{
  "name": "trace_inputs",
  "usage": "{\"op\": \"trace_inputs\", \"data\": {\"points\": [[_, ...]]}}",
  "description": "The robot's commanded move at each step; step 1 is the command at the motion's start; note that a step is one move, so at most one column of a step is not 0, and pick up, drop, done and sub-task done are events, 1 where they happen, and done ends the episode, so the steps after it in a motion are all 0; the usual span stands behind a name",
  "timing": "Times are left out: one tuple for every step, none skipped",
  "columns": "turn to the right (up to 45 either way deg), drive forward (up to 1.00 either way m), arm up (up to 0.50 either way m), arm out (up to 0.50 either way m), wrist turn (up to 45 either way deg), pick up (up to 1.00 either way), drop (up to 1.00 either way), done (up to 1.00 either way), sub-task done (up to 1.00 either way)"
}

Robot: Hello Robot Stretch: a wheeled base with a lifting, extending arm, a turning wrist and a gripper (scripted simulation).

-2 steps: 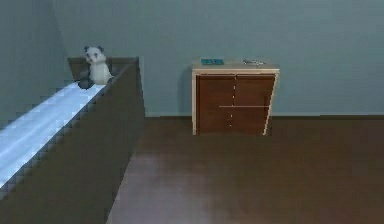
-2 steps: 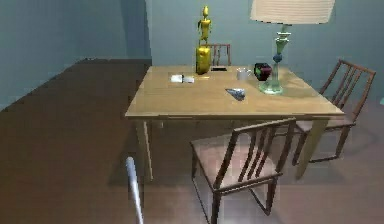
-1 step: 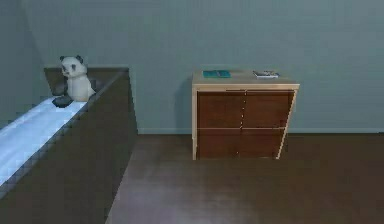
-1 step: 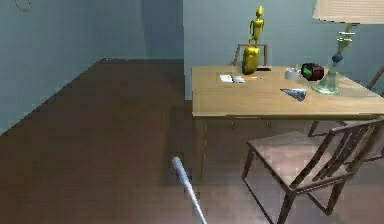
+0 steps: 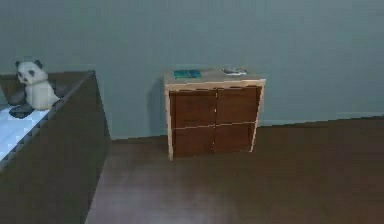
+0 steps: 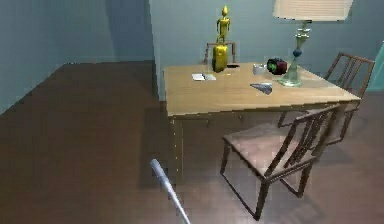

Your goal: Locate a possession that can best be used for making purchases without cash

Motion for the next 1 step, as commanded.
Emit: {"op": "trace_inputs", "data": {"points": [[0.0, 1.0, 0.0, 0.0, 0.0, 0.0, 0.0, 0.0, 0.0]]}}
